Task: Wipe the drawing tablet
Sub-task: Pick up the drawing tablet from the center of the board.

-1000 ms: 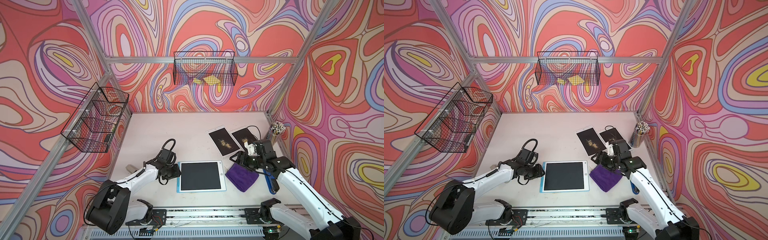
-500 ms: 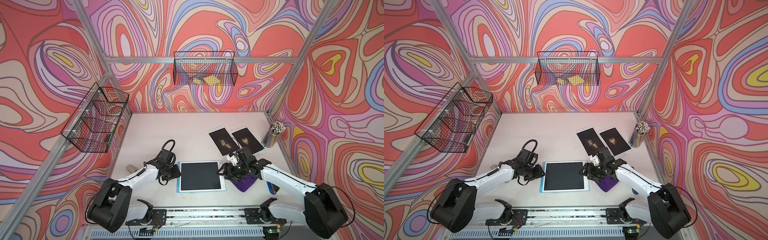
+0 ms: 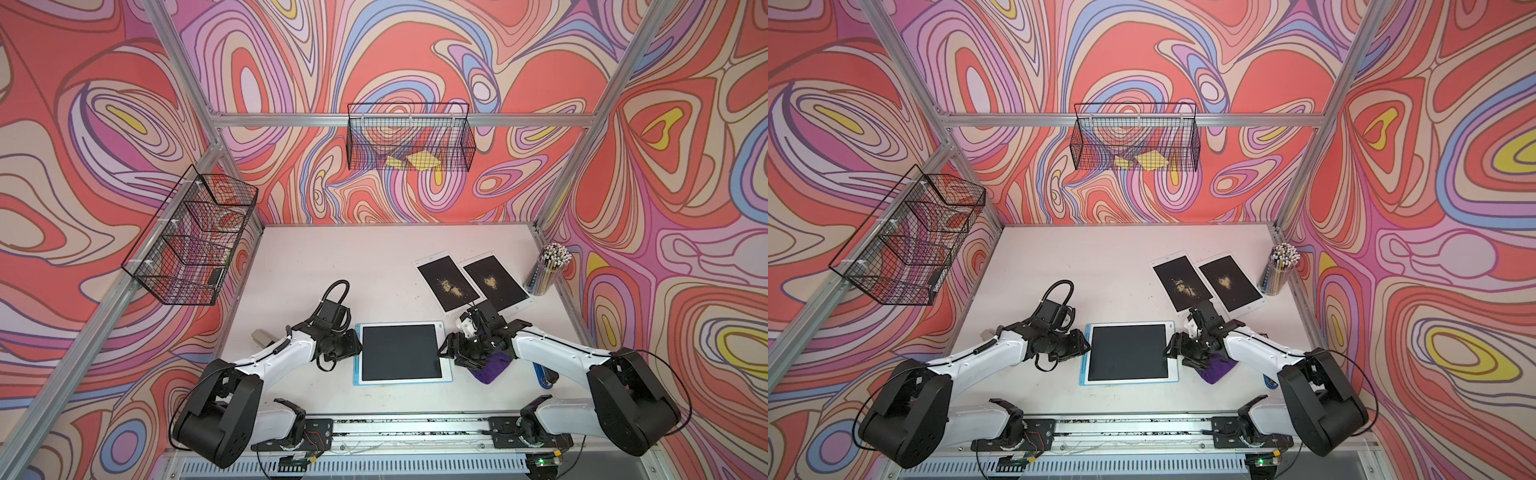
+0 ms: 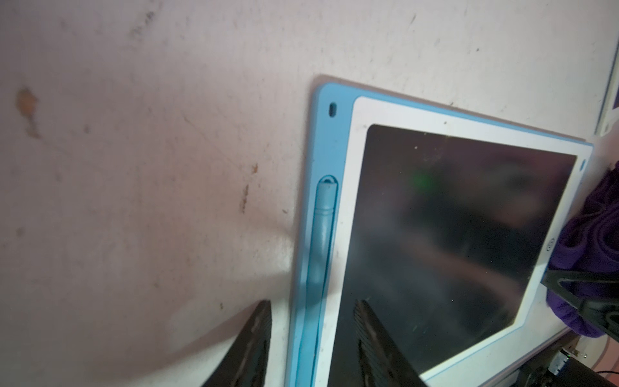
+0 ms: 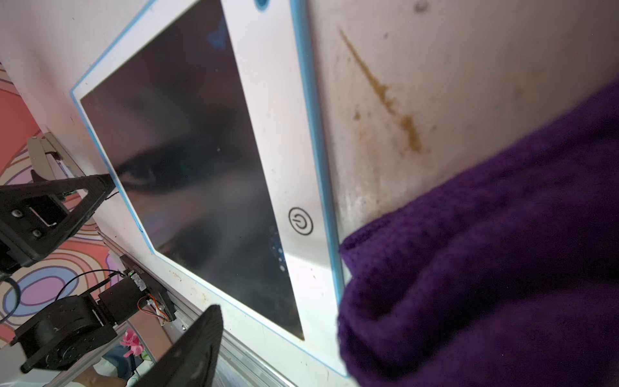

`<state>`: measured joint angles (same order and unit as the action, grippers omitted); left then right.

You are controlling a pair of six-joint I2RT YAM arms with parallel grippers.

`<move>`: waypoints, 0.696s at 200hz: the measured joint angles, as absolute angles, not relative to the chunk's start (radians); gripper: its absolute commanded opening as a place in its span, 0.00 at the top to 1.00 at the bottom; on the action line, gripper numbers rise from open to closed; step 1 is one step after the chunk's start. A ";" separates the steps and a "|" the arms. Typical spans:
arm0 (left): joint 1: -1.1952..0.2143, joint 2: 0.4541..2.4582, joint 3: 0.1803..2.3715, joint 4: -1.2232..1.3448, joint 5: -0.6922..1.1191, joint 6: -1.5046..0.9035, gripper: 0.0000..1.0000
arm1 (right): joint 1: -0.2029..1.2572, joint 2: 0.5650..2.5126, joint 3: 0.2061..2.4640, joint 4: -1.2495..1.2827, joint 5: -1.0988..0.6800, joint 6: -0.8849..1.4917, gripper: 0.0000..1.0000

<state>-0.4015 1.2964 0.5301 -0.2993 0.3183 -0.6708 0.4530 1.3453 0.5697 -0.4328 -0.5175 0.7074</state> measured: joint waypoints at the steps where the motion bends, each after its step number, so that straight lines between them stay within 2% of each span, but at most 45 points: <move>1: -0.401 1.296 0.529 -0.297 0.319 -0.671 0.56 | 0.453 1.346 0.570 -0.432 -0.518 0.707 0.27; 50: -0.389 1.316 0.500 -0.173 0.359 -0.709 0.55 | 0.459 1.403 0.577 -0.344 -0.562 0.720 0.27; 83: -0.331 1.332 0.487 -0.083 0.299 -0.711 0.56 | 0.512 1.448 0.576 -0.200 -0.581 0.769 0.28; 112: -0.305 1.354 0.484 -0.022 0.261 -0.706 0.56 | 0.532 1.426 0.518 -0.051 -0.598 0.833 0.29; 139: -0.303 1.378 0.483 0.028 0.263 -0.701 0.57 | 0.555 1.372 0.482 -0.038 -0.598 0.873 0.29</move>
<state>-0.3035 1.3781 0.4831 0.0284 0.2630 -0.7006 0.5549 1.3716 0.4820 -0.0380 -0.5980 0.8730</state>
